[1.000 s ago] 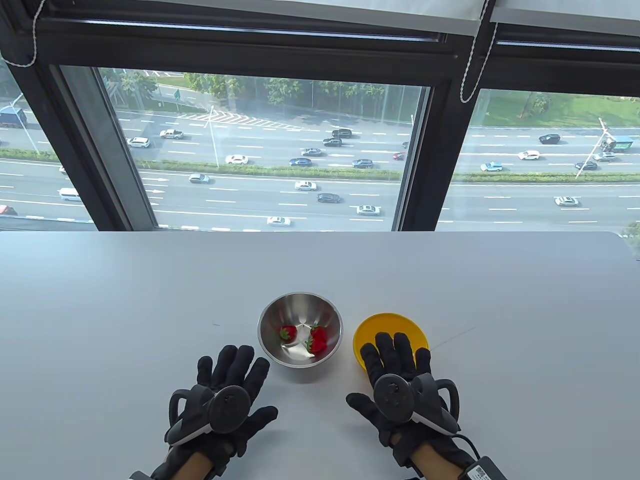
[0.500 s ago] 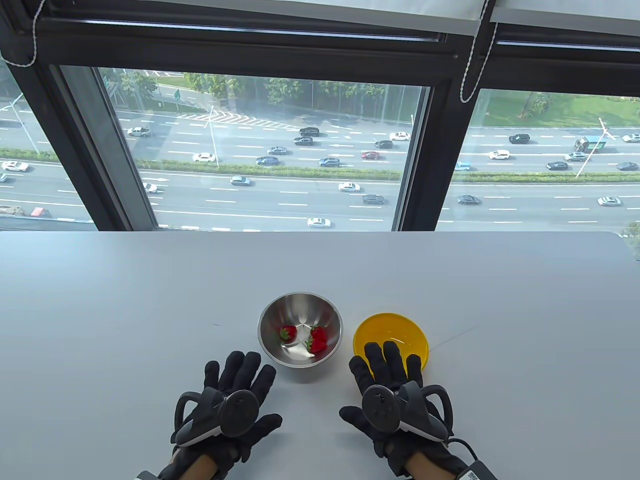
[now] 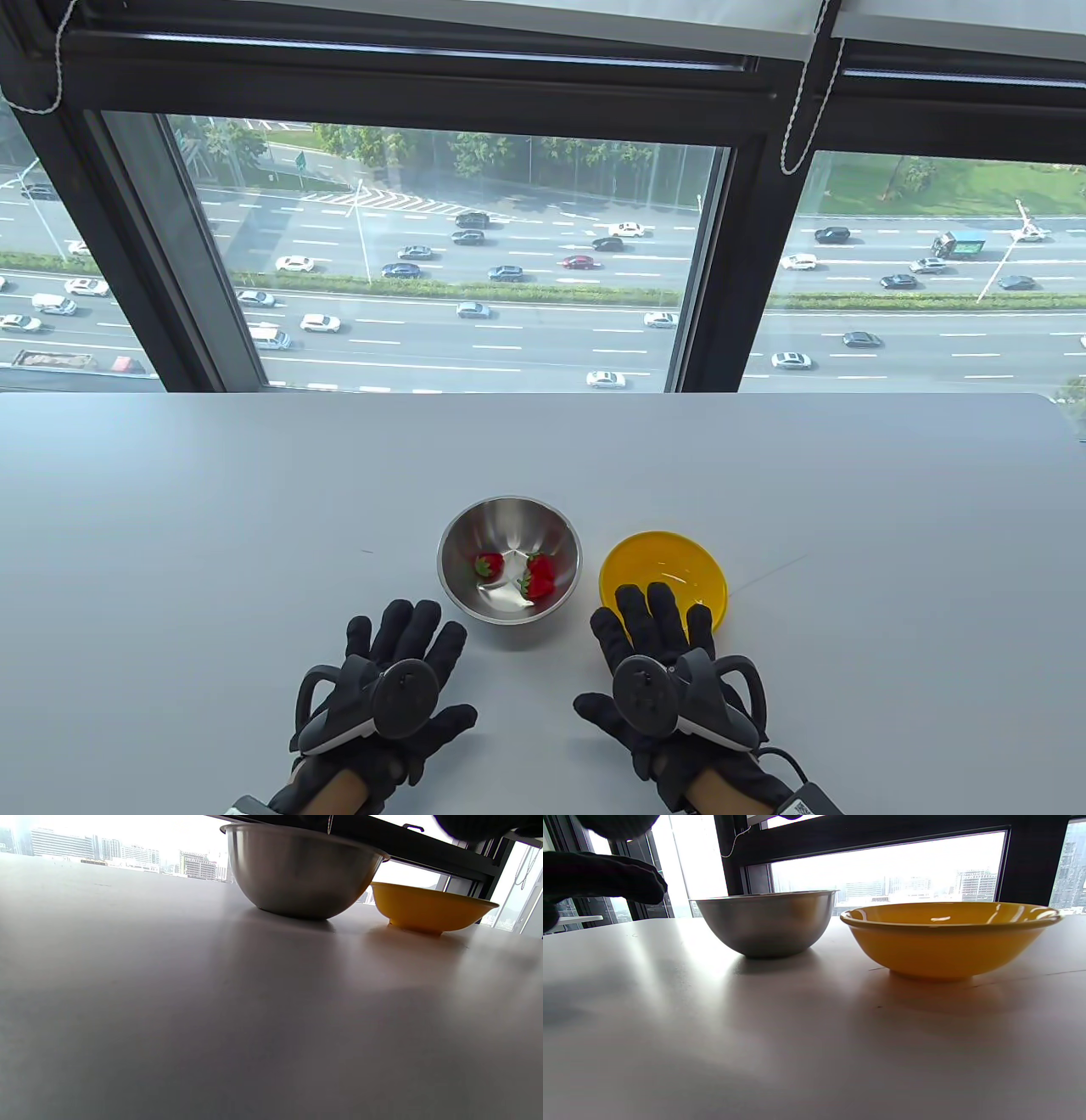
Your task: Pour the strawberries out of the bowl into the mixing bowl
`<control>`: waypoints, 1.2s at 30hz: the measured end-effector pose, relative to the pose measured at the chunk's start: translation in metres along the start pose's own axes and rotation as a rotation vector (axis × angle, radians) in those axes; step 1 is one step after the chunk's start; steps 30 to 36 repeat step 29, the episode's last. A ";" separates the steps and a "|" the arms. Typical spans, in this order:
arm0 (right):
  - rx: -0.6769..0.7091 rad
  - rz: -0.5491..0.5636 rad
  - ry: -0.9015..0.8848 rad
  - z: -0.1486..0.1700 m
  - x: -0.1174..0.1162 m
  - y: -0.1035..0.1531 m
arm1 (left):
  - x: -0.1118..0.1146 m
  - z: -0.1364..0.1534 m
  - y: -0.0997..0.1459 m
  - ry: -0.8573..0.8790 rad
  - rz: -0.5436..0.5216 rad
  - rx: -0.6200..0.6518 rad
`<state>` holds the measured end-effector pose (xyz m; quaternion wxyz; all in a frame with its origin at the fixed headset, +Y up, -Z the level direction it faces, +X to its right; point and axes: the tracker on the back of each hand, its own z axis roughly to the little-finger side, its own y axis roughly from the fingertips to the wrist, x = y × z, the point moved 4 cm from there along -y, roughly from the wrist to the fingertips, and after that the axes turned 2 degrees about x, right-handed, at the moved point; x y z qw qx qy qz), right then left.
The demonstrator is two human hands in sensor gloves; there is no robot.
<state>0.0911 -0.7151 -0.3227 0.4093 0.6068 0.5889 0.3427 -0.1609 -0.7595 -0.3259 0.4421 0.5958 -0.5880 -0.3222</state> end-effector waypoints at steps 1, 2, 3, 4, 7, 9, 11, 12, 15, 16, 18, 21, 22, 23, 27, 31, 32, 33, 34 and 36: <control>0.000 0.001 0.002 0.000 0.000 0.000 | 0.000 0.000 0.000 0.002 0.001 0.001; -0.001 0.002 0.004 0.000 0.000 0.000 | 0.000 0.000 0.000 0.003 0.002 0.001; -0.002 0.004 0.004 0.001 0.000 0.000 | 0.000 0.000 0.000 0.004 0.002 0.001; -0.002 0.005 0.002 0.001 0.000 0.000 | 0.000 0.000 0.000 0.004 0.003 0.001; -0.006 0.003 0.000 0.002 0.000 0.000 | 0.000 0.001 0.000 0.004 0.005 0.001; -0.006 0.003 0.000 0.002 0.000 0.000 | 0.000 0.001 -0.001 0.004 0.006 0.001; -0.006 0.001 -0.003 0.003 0.000 0.000 | 0.000 0.001 -0.001 0.004 0.005 0.001; -0.006 0.001 -0.005 0.003 0.000 0.000 | 0.000 0.001 -0.001 0.005 0.005 0.000; -0.005 -0.004 -0.007 0.003 -0.001 0.000 | 0.000 0.002 -0.001 0.010 0.002 -0.002; -0.005 -0.006 -0.009 0.003 -0.001 0.000 | 0.000 0.002 -0.001 0.011 0.003 -0.003; -0.005 -0.008 -0.010 0.003 -0.001 0.000 | -0.001 0.003 -0.001 0.011 0.002 -0.005; -0.006 -0.010 -0.007 0.003 -0.001 0.000 | -0.001 0.003 -0.001 0.012 0.000 -0.006; -0.007 -0.013 -0.007 0.003 -0.001 0.000 | -0.001 0.004 -0.001 0.011 -0.001 -0.007; -0.007 -0.013 -0.007 0.003 -0.001 0.000 | -0.001 0.004 -0.001 0.010 -0.001 -0.007; -0.006 -0.020 -0.011 0.002 -0.002 0.000 | -0.001 0.005 -0.001 0.009 0.002 -0.013; -0.004 -0.022 -0.005 0.002 -0.002 0.000 | -0.002 0.006 0.000 0.010 -0.001 -0.016; -0.004 -0.022 -0.005 0.002 -0.002 0.000 | -0.002 0.006 0.000 0.010 -0.001 -0.016; -0.004 -0.022 -0.005 0.002 -0.002 0.000 | -0.002 0.006 0.000 0.010 -0.001 -0.016; -0.004 -0.022 -0.005 0.002 -0.002 0.000 | -0.002 0.006 0.000 0.010 -0.001 -0.016; -0.004 -0.022 -0.005 0.002 -0.002 0.000 | -0.002 0.006 0.000 0.010 -0.001 -0.016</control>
